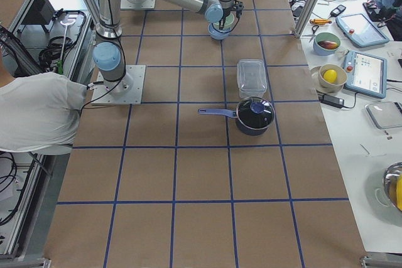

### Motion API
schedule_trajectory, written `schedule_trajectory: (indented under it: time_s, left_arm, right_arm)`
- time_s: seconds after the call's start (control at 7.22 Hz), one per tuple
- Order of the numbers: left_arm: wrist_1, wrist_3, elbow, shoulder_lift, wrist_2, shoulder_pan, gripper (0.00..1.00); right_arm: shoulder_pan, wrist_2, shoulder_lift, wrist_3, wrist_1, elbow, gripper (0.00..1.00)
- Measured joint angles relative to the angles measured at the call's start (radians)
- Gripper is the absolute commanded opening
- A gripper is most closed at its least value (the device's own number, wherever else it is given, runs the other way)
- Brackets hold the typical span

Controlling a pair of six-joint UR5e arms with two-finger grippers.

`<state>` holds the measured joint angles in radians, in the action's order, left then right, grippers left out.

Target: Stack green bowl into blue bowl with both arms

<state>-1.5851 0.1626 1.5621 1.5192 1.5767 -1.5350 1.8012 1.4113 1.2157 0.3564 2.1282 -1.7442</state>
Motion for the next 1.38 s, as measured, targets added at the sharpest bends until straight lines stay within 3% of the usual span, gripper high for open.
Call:
schedule_trajectory:
  time_s: [0.28, 0.69, 0.83, 1.11, 1.38]
  left_arm:
    - [0.0, 0.0, -0.003, 0.004, 0.007, 0.0, 1.0]
    - [0.0, 0.0, 0.0, 0.006, 0.008, 0.0, 1.0]
    - [0.0, 0.0, 0.001, 0.006, 0.008, 0.0, 1.0]
    - [0.0, -0.005, 0.001, 0.006, 0.007, 0.0, 1.0]
    - [0.0, -0.012, -0.001, 0.008, 0.006, -0.001, 1.0]
  right_arm:
    - [0.006, 0.011, -0.016, -0.012, 0.003, -0.006, 1.0]
    - [-0.003, 0.023, -0.002, -0.039, -0.029, 0.053, 1.0]
    - [-0.016, 0.044, 0.019, -0.051, -0.108, 0.115, 1.0]
    - [-0.073, 0.08, 0.072, -0.114, -0.388, 0.279, 1.0]
    - [-0.157, 0.115, 0.161, -0.307, -0.618, 0.367, 1.0]
